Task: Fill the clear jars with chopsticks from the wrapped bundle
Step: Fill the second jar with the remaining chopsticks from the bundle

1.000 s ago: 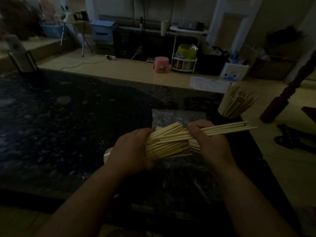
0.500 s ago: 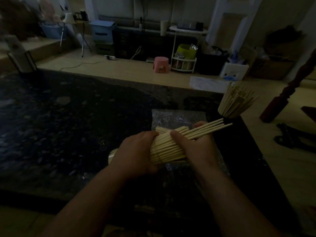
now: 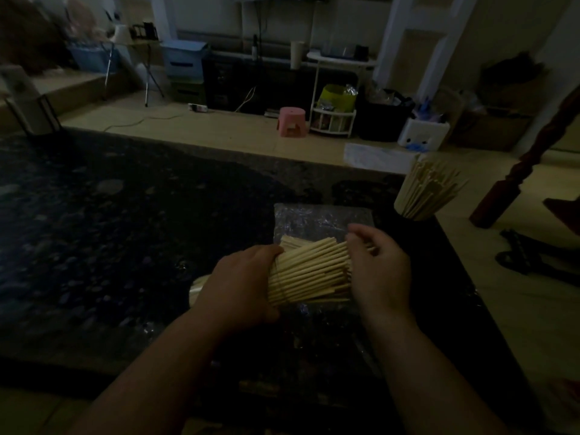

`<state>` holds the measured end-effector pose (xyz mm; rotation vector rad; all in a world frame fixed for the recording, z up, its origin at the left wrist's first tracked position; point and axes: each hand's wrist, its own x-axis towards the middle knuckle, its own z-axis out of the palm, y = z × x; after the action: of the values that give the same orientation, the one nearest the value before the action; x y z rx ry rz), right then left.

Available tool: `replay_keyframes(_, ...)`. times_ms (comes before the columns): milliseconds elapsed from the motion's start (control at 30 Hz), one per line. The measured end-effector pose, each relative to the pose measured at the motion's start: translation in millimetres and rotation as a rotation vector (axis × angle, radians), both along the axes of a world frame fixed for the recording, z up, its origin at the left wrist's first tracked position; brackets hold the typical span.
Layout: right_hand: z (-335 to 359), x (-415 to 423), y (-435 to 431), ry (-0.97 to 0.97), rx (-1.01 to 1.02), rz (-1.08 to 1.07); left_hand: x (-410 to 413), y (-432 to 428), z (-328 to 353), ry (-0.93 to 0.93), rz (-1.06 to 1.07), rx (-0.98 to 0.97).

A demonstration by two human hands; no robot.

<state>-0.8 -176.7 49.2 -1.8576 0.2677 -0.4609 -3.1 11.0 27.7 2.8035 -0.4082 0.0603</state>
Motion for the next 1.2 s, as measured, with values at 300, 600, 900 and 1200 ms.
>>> replay_keyframes(300, -2, -6, 14, 0.026, -0.309, 0.177, 0, 1, -3, 0.000, 0.019, -0.013)
replay_keyframes(600, -5, -14, 17, 0.007, -0.224, 0.334, 0, 2, -1, -0.041, 0.057, -0.059)
replay_keyframes(900, -14, 3, -25, 0.146, -0.252, 0.193, 2, 14, 6, -0.028, 0.251, -0.307)
replay_keyframes(1200, -39, 5, -30, 0.569, -0.851, 0.574, 2, 16, 8, -0.050, 0.338, -0.462)
